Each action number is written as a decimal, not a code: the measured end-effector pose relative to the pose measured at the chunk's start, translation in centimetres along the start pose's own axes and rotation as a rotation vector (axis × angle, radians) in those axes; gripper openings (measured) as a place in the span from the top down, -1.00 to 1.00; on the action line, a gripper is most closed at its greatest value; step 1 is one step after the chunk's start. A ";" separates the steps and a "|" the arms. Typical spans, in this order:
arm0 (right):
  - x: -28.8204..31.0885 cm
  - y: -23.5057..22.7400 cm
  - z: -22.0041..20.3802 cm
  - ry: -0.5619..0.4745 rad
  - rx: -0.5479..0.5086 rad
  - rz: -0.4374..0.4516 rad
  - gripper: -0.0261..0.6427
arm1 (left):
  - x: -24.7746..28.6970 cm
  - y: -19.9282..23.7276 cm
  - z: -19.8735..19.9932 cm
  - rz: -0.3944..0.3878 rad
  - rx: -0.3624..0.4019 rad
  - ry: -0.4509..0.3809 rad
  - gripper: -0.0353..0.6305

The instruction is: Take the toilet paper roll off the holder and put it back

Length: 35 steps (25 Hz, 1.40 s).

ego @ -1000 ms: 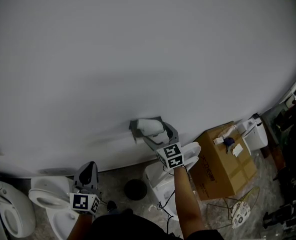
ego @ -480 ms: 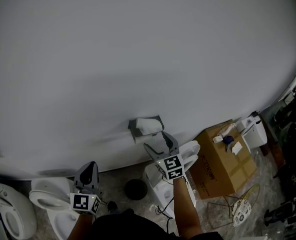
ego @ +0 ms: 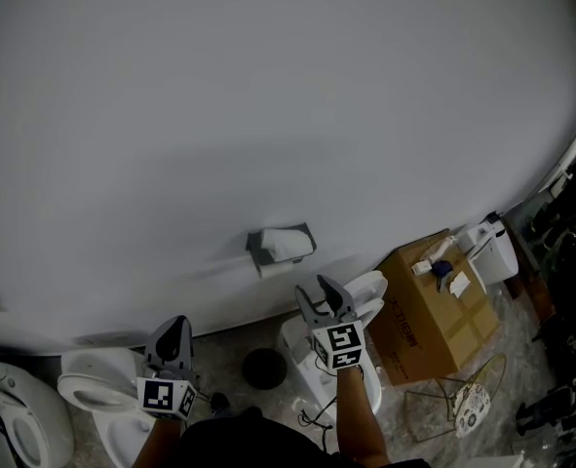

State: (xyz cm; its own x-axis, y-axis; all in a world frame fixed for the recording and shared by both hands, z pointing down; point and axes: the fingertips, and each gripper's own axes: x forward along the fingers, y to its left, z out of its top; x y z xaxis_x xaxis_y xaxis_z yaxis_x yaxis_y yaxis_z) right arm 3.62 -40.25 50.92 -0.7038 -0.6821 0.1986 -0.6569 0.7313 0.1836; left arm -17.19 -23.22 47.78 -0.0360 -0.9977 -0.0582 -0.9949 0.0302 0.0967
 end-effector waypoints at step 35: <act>-10.2 -1.6 -0.3 -0.205 0.119 -0.330 0.91 | -0.1 -1.5 0.4 -0.030 0.002 -0.010 0.88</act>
State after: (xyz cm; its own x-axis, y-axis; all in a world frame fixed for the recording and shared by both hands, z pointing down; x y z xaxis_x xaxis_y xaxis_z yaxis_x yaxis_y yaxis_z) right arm 11.89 -34.43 48.89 -0.4817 -0.8749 -0.0510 -0.8747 0.4763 0.0900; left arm -15.72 -23.17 47.19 -0.0068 -0.9975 -0.0709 -0.9957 0.0002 0.0924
